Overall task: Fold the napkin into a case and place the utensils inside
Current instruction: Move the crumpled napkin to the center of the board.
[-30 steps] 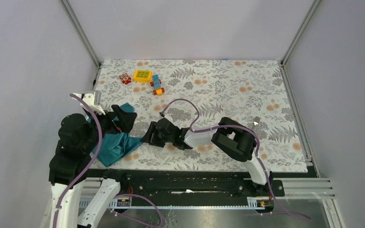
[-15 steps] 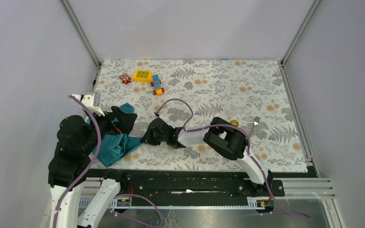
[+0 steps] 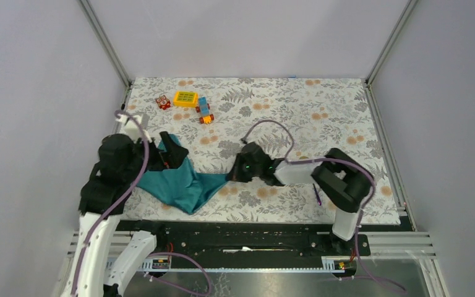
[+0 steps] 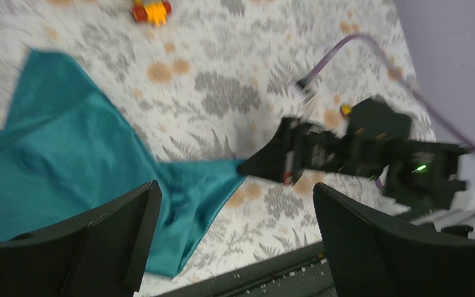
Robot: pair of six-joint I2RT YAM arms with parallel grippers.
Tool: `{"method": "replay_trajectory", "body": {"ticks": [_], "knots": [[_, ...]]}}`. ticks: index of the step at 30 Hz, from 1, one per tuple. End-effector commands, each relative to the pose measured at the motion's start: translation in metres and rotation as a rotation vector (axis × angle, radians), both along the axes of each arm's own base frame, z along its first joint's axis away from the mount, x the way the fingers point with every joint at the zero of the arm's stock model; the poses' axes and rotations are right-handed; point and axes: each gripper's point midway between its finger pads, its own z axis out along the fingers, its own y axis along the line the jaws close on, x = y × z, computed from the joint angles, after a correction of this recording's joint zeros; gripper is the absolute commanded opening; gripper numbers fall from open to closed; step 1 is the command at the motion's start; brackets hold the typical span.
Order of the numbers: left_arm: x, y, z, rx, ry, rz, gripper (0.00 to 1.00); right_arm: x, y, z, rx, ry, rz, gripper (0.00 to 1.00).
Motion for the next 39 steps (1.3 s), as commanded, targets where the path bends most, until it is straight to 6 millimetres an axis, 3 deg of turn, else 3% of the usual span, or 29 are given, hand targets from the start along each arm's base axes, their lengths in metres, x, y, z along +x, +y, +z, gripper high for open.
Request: {"method": "replay_trajectory", "body": {"ticks": [1,6,8,14,18,24,26,28,30,32,33,37,39], "knots": [[0.016,-0.029,-0.047,-0.088,0.202,-0.1,0.99,-0.011,-0.057,0.016,-0.045,-0.053,0.118,0.0],[0.018,-0.048,-0.102,-0.15,0.4,-0.167,0.99,-0.006,-0.126,0.024,-0.207,-0.119,0.062,0.0],[0.016,-0.05,-0.115,-0.157,0.435,-0.145,0.99,0.0,-0.153,0.028,-0.303,-0.149,0.018,0.0],[0.016,-0.044,-0.113,-0.222,0.468,0.017,0.99,0.029,-0.192,0.059,-0.411,-0.191,-0.099,0.0],[0.014,-0.045,-0.125,-0.265,0.491,0.054,0.99,0.032,-0.196,0.082,-0.415,-0.24,-0.097,0.0],[0.031,-0.005,-0.136,-0.104,0.521,0.281,0.97,0.023,-0.194,0.098,-0.376,-0.278,-0.044,0.0],[0.035,0.027,-0.144,-0.045,0.526,0.479,0.71,0.022,-0.198,0.101,-0.374,-0.295,-0.058,0.0],[0.032,0.053,-0.154,-0.049,0.538,0.649,0.63,0.024,-0.201,0.104,-0.372,-0.319,-0.079,0.0],[0.029,0.063,-0.164,-0.103,0.54,0.723,0.73,0.026,-0.203,0.104,-0.377,-0.33,-0.095,0.0],[0.026,0.066,-0.178,-0.146,0.552,0.767,0.91,0.028,-0.202,0.106,-0.375,-0.334,-0.098,0.0],[0.024,0.065,-0.187,-0.155,0.566,0.774,0.96,0.03,-0.201,0.107,-0.377,-0.336,-0.099,0.0],[0.019,0.06,-0.22,-0.153,0.651,0.78,0.93,0.041,-0.205,0.106,-0.431,-0.341,-0.124,0.0],[0.02,0.057,-0.233,-0.151,0.682,0.769,0.87,0.055,-0.221,0.106,-0.544,-0.345,-0.176,0.01]]}}
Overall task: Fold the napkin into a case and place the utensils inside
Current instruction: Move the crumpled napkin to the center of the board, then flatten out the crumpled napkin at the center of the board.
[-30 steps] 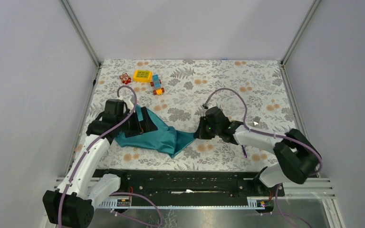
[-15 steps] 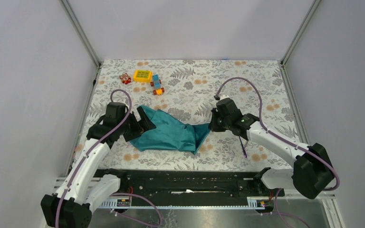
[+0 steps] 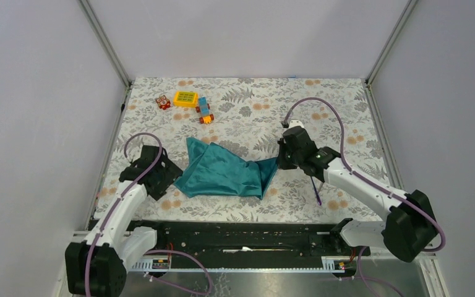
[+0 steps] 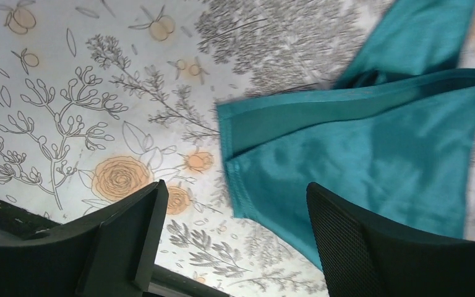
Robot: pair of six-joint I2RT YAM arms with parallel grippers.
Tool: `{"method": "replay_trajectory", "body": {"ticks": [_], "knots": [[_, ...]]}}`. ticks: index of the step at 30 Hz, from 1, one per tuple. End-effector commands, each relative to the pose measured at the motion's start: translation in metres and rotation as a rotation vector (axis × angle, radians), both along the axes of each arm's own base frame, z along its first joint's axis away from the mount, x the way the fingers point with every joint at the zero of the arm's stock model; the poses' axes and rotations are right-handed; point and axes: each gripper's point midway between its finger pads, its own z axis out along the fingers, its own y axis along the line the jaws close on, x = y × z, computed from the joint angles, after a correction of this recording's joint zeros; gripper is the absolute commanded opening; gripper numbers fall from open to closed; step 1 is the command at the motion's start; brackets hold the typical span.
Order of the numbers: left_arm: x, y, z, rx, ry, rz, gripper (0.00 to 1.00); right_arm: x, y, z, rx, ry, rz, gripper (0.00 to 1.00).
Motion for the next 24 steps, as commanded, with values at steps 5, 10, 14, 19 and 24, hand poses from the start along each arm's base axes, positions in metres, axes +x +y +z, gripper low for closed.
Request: {"method": "replay_trajectory", "body": {"ticks": [5,10,14,19,24], "knots": [[0.018,0.0,-0.026,-0.017,0.011,0.06,0.78,0.054,-0.085,0.013,-0.532,-0.093,-0.329,0.0],[0.023,-0.009,-0.026,-0.041,0.01,0.007,0.73,0.065,-0.091,0.022,-0.649,-0.063,-0.299,0.26],[0.026,-0.039,-0.033,-0.167,0.025,-0.141,0.46,0.056,-0.041,0.046,-0.514,-0.115,-0.108,0.55],[0.021,-0.054,-0.043,-0.22,0.085,-0.22,0.48,0.024,0.056,0.049,-0.308,-0.177,0.243,0.72],[0.032,-0.05,-0.028,-0.172,0.024,-0.26,0.57,-0.013,0.153,0.021,-0.035,-0.026,0.359,0.71]]}}
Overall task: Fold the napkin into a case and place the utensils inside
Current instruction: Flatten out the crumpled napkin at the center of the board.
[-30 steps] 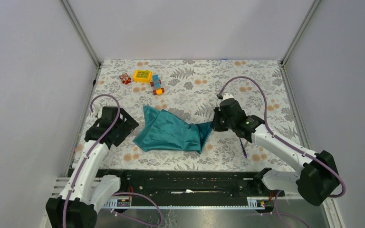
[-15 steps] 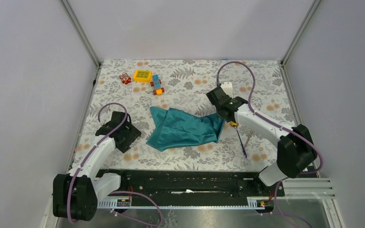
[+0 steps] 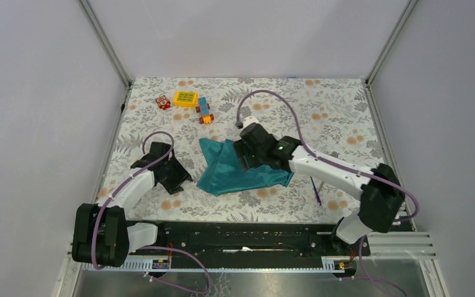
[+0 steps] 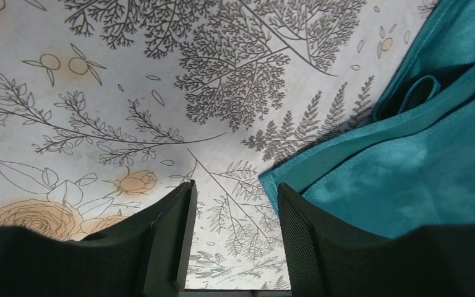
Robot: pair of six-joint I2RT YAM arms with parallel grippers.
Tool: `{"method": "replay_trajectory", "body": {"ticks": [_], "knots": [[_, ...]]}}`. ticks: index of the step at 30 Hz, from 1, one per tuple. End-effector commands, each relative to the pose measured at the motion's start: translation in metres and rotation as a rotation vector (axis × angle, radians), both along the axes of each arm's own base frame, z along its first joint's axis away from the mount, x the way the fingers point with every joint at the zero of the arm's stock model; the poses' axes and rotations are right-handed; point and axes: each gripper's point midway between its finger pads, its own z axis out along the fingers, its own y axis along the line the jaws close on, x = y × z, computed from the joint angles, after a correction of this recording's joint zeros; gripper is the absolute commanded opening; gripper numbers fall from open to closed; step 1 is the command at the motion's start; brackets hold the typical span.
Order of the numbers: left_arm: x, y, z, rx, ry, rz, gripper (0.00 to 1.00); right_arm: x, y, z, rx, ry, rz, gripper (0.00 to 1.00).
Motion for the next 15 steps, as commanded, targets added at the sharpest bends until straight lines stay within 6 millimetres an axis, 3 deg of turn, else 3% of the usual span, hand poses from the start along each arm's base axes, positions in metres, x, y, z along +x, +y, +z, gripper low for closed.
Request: {"method": "replay_trajectory", "body": {"ticks": [1,4,8,10,15], "knots": [[0.026,-0.007,0.032,-0.007,-0.147,-0.105,0.61,-0.02,0.086,-0.008,0.181,0.112,0.056,0.71],[0.033,-0.003,0.051,0.03,-0.201,-0.145,0.71,-0.018,0.088,-0.028,0.108,0.15,-0.165,0.76],[0.037,-0.005,0.066,0.006,-0.272,-0.13,0.81,-0.037,0.113,-0.055,0.091,0.226,-0.272,0.76],[0.037,-0.006,0.068,-0.008,-0.295,-0.11,0.86,-0.043,0.113,-0.066,0.047,0.229,-0.331,0.77],[0.037,-0.004,0.076,-0.027,-0.353,-0.05,0.91,-0.056,0.136,-0.084,0.017,0.157,-0.303,0.75]]}}
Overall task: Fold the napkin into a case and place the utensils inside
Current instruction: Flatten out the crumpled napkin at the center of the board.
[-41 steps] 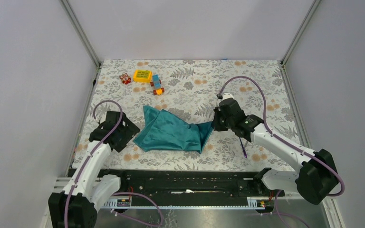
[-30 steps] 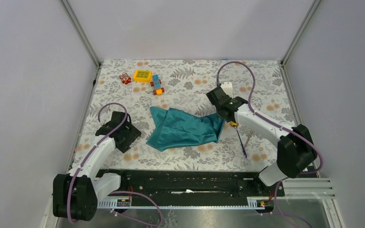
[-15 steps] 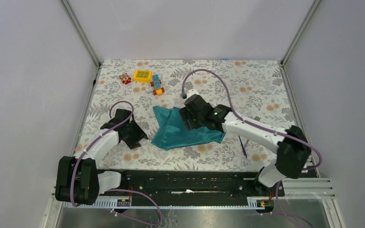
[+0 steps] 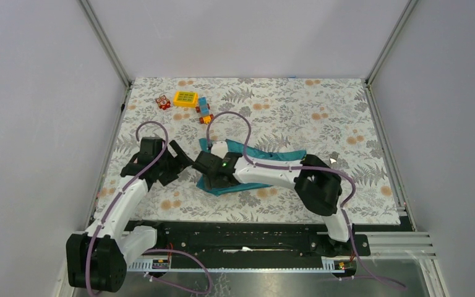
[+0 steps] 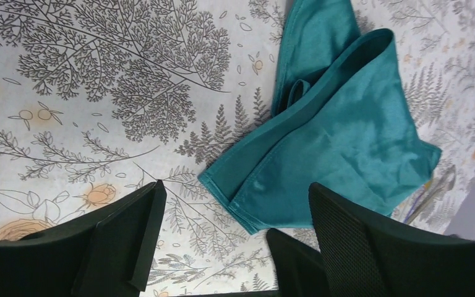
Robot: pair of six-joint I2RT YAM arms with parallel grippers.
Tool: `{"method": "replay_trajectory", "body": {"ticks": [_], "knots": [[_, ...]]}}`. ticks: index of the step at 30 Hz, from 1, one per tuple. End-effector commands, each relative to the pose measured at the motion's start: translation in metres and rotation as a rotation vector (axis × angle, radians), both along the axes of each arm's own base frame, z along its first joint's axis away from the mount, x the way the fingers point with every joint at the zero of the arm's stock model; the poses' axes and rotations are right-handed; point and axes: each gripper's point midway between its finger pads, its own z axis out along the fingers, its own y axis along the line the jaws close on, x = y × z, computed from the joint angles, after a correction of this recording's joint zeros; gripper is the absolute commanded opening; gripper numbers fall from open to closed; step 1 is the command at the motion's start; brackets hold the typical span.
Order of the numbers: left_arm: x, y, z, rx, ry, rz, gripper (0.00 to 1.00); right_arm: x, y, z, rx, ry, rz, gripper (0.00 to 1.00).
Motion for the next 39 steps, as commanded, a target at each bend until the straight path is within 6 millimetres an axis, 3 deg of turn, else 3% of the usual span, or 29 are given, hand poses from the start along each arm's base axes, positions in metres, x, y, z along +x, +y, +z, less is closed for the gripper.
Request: {"method": "replay_trajectory", "body": {"ticks": [1,5,10,12,15,19,21,24,26,33,39], "knots": [[0.007,-0.001,0.012,-0.047,-0.085,0.04,0.92,-0.003,0.014,-0.002,-0.034,-0.088,-0.062,0.73],[0.005,-0.006,0.005,-0.077,-0.069,0.027,0.93,-0.001,0.016,-0.022,-0.117,-0.111,-0.025,0.67],[-0.006,-0.012,-0.014,-0.112,-0.017,0.011,0.87,0.004,0.0,-0.036,-0.176,-0.156,-0.037,0.56],[-0.009,-0.014,-0.02,-0.122,0.0,0.008,0.86,0.006,-0.003,-0.034,-0.171,-0.176,-0.043,0.44],[-0.011,-0.02,-0.026,-0.154,0.021,-0.016,0.81,0.006,-0.002,-0.024,-0.127,-0.192,-0.04,0.17],[-0.014,-0.037,-0.033,-0.235,0.018,-0.081,0.8,0.001,0.007,0.0,-0.021,-0.186,0.001,0.0],[-0.016,-0.045,-0.036,-0.282,0.02,-0.109,0.77,-0.002,0.007,0.01,0.029,-0.181,0.013,0.0],[-0.022,-0.059,-0.039,-0.372,0.019,-0.128,0.63,-0.006,0.009,0.021,0.153,-0.16,0.041,0.0],[-0.023,-0.067,-0.035,-0.428,-0.016,-0.133,0.62,-0.004,0.004,0.024,0.209,-0.141,0.039,0.0],[-0.024,-0.087,-0.013,-0.496,-0.133,-0.174,0.97,-0.002,-0.011,0.017,0.259,-0.089,0.042,0.0],[-0.025,-0.086,-0.019,-0.48,-0.122,-0.118,0.98,-0.003,-0.014,0.012,0.272,-0.067,0.042,0.0]]}}
